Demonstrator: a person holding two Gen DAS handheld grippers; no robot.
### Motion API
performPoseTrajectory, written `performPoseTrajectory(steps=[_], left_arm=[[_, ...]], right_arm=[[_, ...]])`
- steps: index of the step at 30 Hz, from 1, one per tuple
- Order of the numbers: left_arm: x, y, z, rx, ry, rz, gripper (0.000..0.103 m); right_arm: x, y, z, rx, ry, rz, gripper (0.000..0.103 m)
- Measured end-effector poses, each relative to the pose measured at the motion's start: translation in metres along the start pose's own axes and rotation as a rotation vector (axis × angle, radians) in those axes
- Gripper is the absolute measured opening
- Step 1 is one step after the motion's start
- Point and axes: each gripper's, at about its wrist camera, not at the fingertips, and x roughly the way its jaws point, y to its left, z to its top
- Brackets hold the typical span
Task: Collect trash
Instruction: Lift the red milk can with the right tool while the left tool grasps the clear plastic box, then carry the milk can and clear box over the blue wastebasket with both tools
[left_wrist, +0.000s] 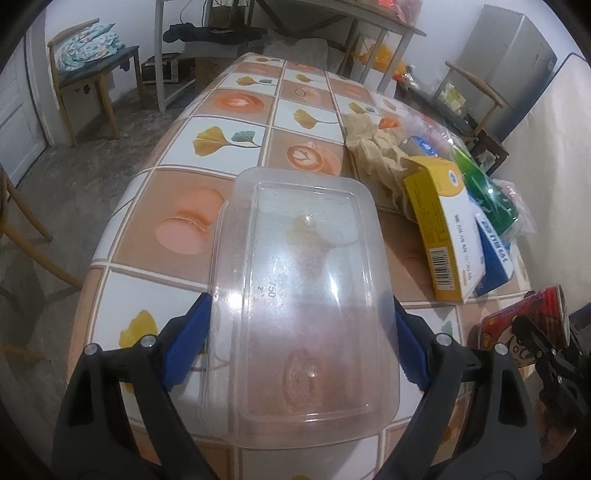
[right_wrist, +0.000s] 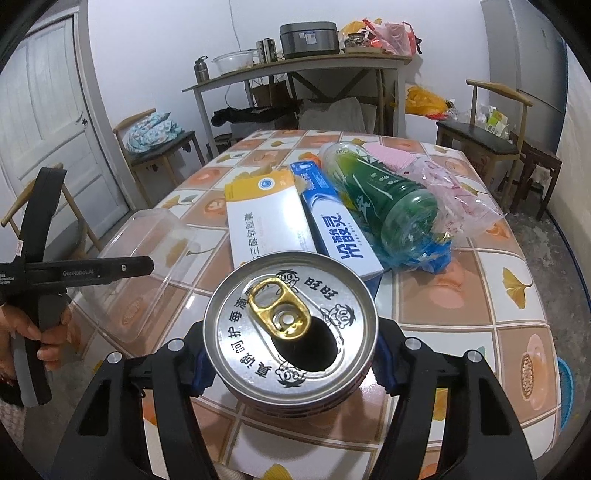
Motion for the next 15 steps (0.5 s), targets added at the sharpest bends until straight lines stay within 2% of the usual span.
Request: performPoseTrajectory(steps=[7, 15], left_arm=[[-0.031, -0.010, 0.001, 0.003, -0.053, -0.031, 0.085], [-0.068, -0.064, 0.013, 0.086, -0.126, -0.153, 0.085]], right_arm=[[-0.018, -0.010, 0.003, 0.030, -0.048, 0.032, 0.064], [-0.057, -0.037, 0.007, 0.105, -0.136, 0.043, 0.064]])
